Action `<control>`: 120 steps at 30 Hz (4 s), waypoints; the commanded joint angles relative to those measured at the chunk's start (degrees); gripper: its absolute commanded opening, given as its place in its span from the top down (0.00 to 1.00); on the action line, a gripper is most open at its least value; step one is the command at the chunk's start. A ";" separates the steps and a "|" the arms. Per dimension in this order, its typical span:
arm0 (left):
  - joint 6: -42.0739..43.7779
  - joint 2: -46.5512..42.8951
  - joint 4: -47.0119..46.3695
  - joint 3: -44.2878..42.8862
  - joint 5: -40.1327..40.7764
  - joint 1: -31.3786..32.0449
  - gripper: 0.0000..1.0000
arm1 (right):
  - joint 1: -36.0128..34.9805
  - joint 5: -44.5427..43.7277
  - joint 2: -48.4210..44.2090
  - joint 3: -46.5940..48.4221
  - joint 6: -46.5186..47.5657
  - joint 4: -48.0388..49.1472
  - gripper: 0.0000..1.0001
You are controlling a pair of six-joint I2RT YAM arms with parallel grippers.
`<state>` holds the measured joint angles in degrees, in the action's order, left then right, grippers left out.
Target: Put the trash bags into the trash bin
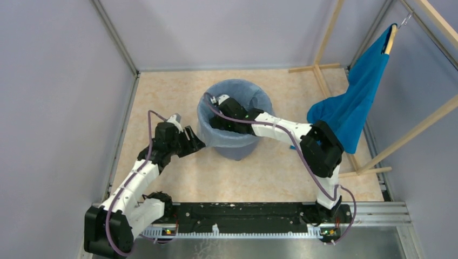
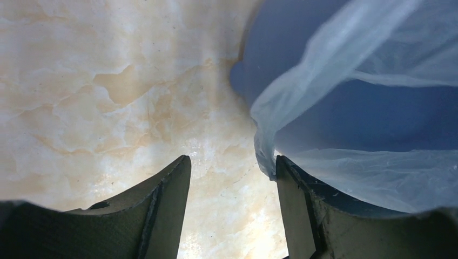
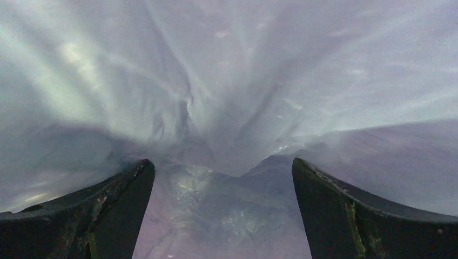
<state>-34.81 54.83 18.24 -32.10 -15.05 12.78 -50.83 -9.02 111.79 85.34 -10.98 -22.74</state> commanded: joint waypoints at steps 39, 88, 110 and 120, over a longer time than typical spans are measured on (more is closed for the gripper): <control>7.29 -25.10 20.68 -24.05 22.76 -0.18 0.01 | 12.46 -8.24 -67.84 -36.69 -11.62 -11.73 0.01; 3.43 -32.88 11.98 -14.45 19.34 -0.12 0.09 | 2.83 16.29 8.71 -8.59 -18.26 60.19 0.01; 4.09 12.75 -57.30 12.43 28.96 14.48 0.15 | 9.83 17.70 -51.62 -59.16 -19.08 47.21 0.01; 3.77 31.67 -55.98 -0.63 34.21 7.55 0.12 | 9.87 12.02 -63.65 -59.39 -11.74 37.59 0.01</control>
<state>-31.57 84.25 -30.39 -29.52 15.86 23.53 -40.77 6.13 51.57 25.89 -26.52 18.52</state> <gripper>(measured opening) 0.878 0.985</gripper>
